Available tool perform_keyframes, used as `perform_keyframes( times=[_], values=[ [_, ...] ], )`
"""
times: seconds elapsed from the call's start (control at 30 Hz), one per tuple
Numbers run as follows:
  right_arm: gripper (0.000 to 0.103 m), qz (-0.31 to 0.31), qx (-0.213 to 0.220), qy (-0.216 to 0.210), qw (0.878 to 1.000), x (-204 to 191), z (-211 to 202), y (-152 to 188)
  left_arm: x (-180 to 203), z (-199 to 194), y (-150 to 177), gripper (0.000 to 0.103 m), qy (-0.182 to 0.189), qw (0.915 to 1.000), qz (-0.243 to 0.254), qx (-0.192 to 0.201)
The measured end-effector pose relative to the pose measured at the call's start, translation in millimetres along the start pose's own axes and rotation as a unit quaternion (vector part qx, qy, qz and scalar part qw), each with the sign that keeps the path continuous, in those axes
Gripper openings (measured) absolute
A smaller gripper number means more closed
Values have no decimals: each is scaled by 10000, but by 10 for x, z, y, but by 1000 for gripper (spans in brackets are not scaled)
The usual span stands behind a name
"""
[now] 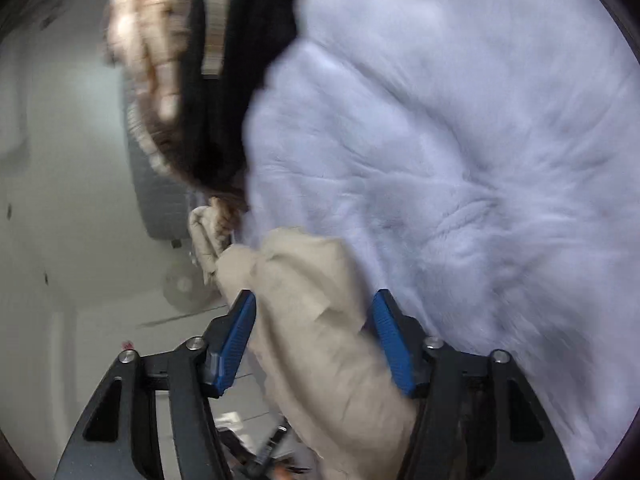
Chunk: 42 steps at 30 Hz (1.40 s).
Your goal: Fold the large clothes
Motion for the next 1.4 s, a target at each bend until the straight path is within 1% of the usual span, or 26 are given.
perform_keyframes(
  times=[0.03,0.1,0.13,0.17,0.2,0.23,0.27,0.3,0.4,0.47,0.53,0.6,0.63,0.67,0.7,0.77,0.8,0.83,0.9,0.93,0.97,1.07,1.13,1.27,1.4],
  values=[
    [20,-125,-72,25,9999,-53,71,18,-12,8,12,19,-27,10000,-2,-18],
    [15,-973,63,265,9949,-322,102,143,-38,18,25,19,-77,10000,5,-61],
    [13,-1559,189,446,9866,-501,93,230,-37,23,24,19,-85,9999,11,-73],
    [13,-1847,242,586,9807,-577,94,263,-20,31,16,19,-112,9999,26,-81],
    [12,-2146,358,882,9720,-639,106,274,-5,44,12,19,-150,9998,51,-89],
    [12,-2400,521,1307,9605,-646,132,254,16,54,13,19,-179,9998,67,-92],
    [12,-2538,650,1702,9499,-603,170,216,41,74,9,19,-173,9998,61,-83],
    [12,-2541,709,1910,9455,-540,199,171,75,93,-2,19,-129,9999,45,-66],
    [17,-2357,940,1905,9483,-441,144,89,154,148,-33,19,-139,9998,91,-55],
    [18,-2236,1078,1860,9507,-441,59,108,165,148,-40,19,-165,9997,135,-71],
    [18,-2347,1283,1937,9439,-510,-93,220,155,79,-52,19,-153,9998,117,-50],
    [18,-2570,1437,1951,9355,-589,-204,409,137,-60,-66,19,-90,9999,70,96],
    [18,-2736,1522,1986,9287,-623,-287,518,122,-159,-76,19,-48,9997,71,236],
    [18,-2985,1599,2030,9188,-661,-381,680,108,-210,-80,19,-51,9995,83,305],
    [18,-3169,1588,2054,9122,-679,-416,810,92,-244,-94,19,-70,9993,110,357],
    [17,-3562,1386,2158,8985,-657,-396,1063,56,-180,-114,19,-153,9994,166,271],
    [17,-3657,1287,2227,8945,-626,-386,1118,33,-99,-126,19,-200,9995,164,170],
    [17,-3760,1159,2392,8877,-559,-331,1170,10,2,-138,19,-175,9997,160,88],
    [17,-3933,1092,2919,8650,-355,-180,1170,-23,146,-140,19,-183,9997,147,37],
    [16,-3942,1089,3060,8597,-268,-120,1117,-17,183,-145,19,-179,9997,150,59],
    [11,-3928,1104,3117,8581,-196,-113,1065,-12,212,-147,19,-179,9997,154,100],
    [9,-3812,1246,3135,8608,-100,-32,862,4,267,-156,19,-180,9996,186,148],
    [9,-3777,1329,3157,8603,-96,-3,801,10,303,-169,19,-207,9995,217,124],
    [10,-3744,1383,3247,8575,-139,-49,852,22,236,-174,19,-291,9995,135,50],
    [10,-3719,1364,3217,8600,-204,-225,947,42,81,-164,19,-427,9990,125,37]
  ],
)
Point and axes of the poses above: each gripper's, at about its wrist camera, not at the fingertips, and z roughly the way its jaws point, x to its right, y to its underside, the point moved 3 cm from there along z, roughly the way its jaws point, and after that the axes turned 15 degrees about z, right-handed, at the moved point
